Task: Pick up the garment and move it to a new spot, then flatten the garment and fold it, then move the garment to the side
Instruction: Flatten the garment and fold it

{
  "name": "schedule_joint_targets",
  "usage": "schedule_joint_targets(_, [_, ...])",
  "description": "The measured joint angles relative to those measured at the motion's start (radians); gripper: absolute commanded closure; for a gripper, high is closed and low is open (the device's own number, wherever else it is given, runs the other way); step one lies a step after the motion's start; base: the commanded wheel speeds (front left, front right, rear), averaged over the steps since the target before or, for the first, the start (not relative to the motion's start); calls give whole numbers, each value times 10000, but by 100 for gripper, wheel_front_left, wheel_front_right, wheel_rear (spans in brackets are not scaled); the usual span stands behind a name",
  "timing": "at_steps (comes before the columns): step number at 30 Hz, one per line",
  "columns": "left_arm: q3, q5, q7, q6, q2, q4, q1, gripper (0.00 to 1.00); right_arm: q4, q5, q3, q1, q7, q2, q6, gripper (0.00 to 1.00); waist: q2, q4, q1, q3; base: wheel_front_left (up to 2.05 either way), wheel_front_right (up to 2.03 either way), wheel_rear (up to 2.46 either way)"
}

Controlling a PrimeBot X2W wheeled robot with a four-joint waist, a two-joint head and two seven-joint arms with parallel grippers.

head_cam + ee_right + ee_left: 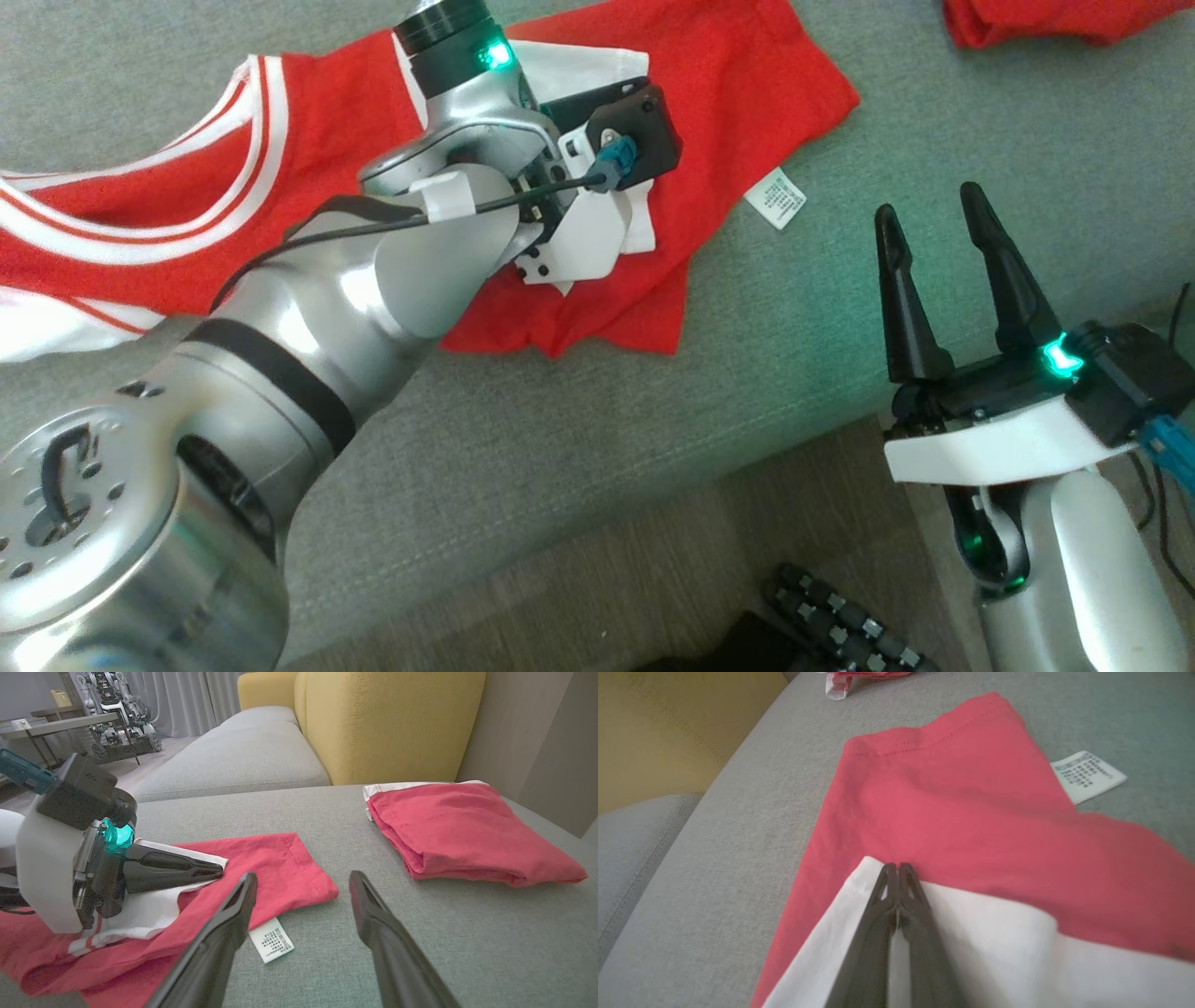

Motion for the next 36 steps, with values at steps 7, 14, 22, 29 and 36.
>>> schedule_joint_targets(7, [29, -198, -15, 13, -86, 560, -88, 0, 67, 90, 82, -2, 0, 0, 0, 0, 0, -102, 0, -42, 0, 0, 0])
schedule_joint_targets(14, [42, -180, 121, -2, -146, 702, -76, 100, 98, 88, 100, -25, 0, 0, 0, 0, 0, -226, 0, -54, 0, 0, 0])
schedule_joint_targets(22, [12, -6, -194, 0, -155, 779, 61, 100, 186, 88, -13, -39, 0, 0, 0, 0, 0, -89, 0, -288, 0, 0, 0])
schedule_joint_targets(29, [577, -863, -986, 98, -98, 140, 73, 100, 203, 48, -215, 46, 0, 0, 0, 0, 0, 444, 0, -696, 0, 0, 0])
schedule_joint_targets(36, [1427, -1515, -1076, 138, 554, -2500, 1056, 100, 445, 130, -238, 304, 0, -2, 0, 0, 0, 1402, 0, -1281, 0, 0, 0])
